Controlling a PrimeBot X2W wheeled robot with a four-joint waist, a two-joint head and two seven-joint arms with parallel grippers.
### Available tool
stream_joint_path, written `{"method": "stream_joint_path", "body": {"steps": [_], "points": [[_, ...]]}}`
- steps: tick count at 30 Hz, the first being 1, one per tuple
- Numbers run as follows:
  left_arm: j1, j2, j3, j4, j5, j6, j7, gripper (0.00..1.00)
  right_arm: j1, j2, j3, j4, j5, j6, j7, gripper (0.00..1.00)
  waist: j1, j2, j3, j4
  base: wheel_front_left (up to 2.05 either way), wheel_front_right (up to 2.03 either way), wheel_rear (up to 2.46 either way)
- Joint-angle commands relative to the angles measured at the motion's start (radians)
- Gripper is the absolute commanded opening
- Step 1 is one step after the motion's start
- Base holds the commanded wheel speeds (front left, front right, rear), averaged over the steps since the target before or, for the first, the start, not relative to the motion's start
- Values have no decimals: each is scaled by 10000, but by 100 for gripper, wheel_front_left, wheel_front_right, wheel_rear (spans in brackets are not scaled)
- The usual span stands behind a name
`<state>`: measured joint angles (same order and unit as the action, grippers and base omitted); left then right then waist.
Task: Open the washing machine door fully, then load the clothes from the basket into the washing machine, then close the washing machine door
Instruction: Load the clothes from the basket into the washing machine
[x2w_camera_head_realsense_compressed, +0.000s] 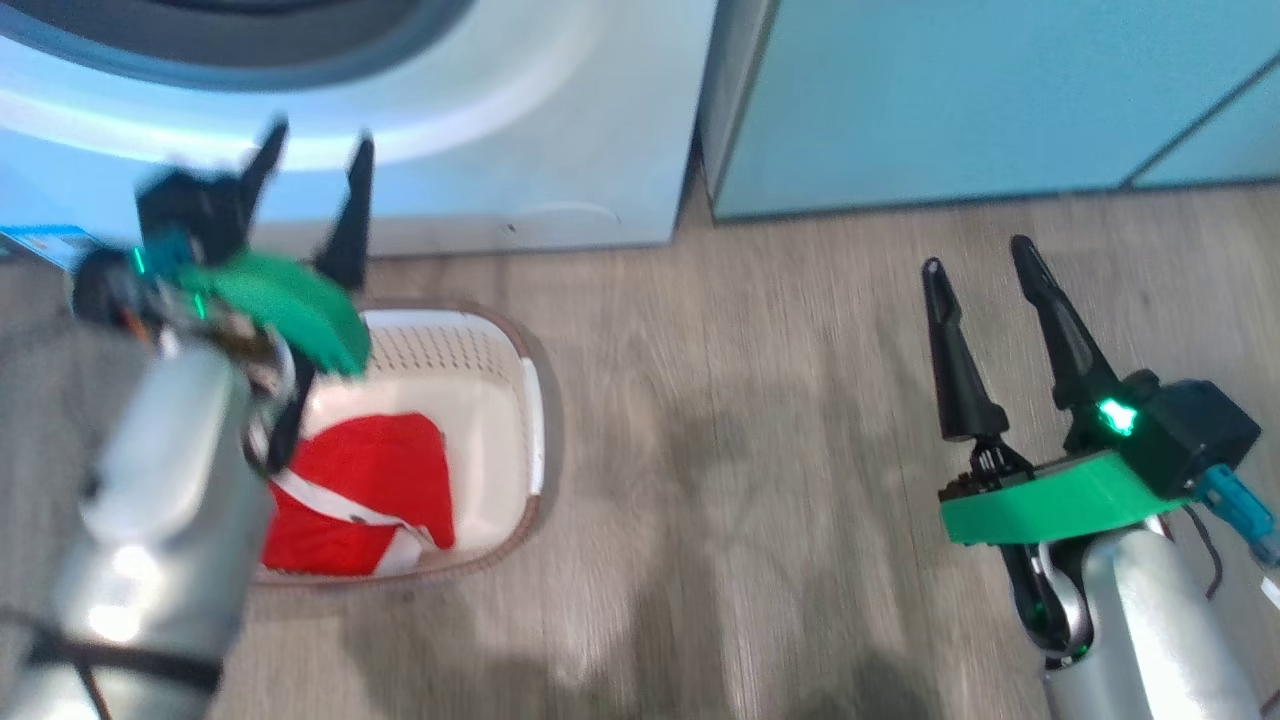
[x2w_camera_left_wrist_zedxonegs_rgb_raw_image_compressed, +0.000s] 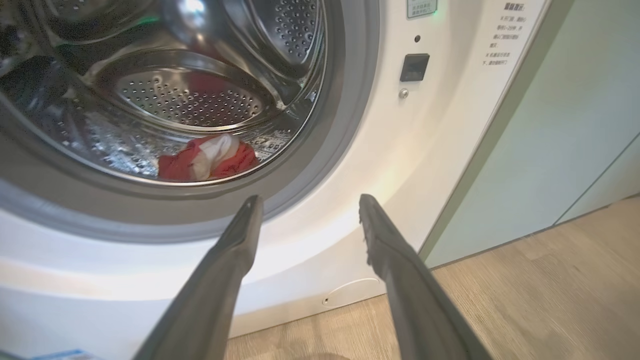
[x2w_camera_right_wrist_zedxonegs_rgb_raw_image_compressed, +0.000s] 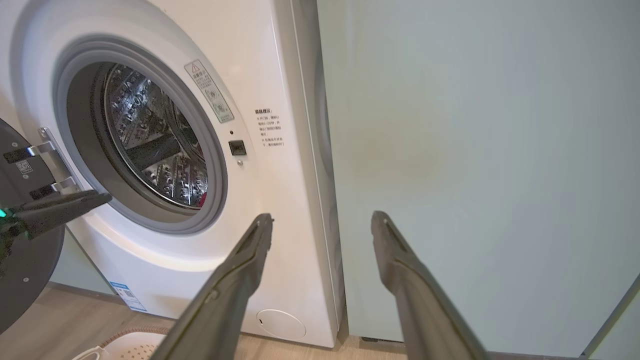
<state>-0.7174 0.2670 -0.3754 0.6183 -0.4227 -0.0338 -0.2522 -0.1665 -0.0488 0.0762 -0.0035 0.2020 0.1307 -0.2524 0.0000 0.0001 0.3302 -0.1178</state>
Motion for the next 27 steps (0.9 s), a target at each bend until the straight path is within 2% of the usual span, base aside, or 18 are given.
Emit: {"method": "stream_joint_path", "body": {"steps": [1, 4, 8, 13, 16, 21, 27], "points": [[683, 261, 497, -916, -12, 338, -94, 100, 149, -14, 127, -240, -56, 0, -82, 100, 0, -1, -903, 472, 0, 0, 0], [1561, 231, 533, -1572, 38, 568, -94, 100, 273, -14, 103, -226, -76, 0, -36, 100, 0, -1, -1201, 567, 0, 0, 0], [3021, 200, 427, -2724, 465, 1145, -94, 100, 532, -14, 8, -261, -120, 0, 92, 100, 0, -1, -1717, 753, 0, 0, 0], [4424, -49, 533, -3746, 683, 1793, -95, 100, 862, -14, -82, -406, -144, 0, 234, 100, 0, -1, -2115, 939, 0, 0, 0], [5056, -259, 716, -4244, 684, 2021, -95, 100, 1012, -14, -76, -472, -156, 0, 301, 100, 0, -1, -2289, 1007, 0, 0, 0], [5863, -475, 973, -4811, 914, 2129, -95, 100, 1164, -14, -46, -554, -110, 0, 368, 100, 0, -1, -2455, 1016, 0, 0, 0], [6266, -719, 962, -5115, 1461, 1960, -95, 100, 1249, -14, -49, -588, -53, 0, 374, 100, 0, -1, -2495, 1075, 0, 0, 0]]}}
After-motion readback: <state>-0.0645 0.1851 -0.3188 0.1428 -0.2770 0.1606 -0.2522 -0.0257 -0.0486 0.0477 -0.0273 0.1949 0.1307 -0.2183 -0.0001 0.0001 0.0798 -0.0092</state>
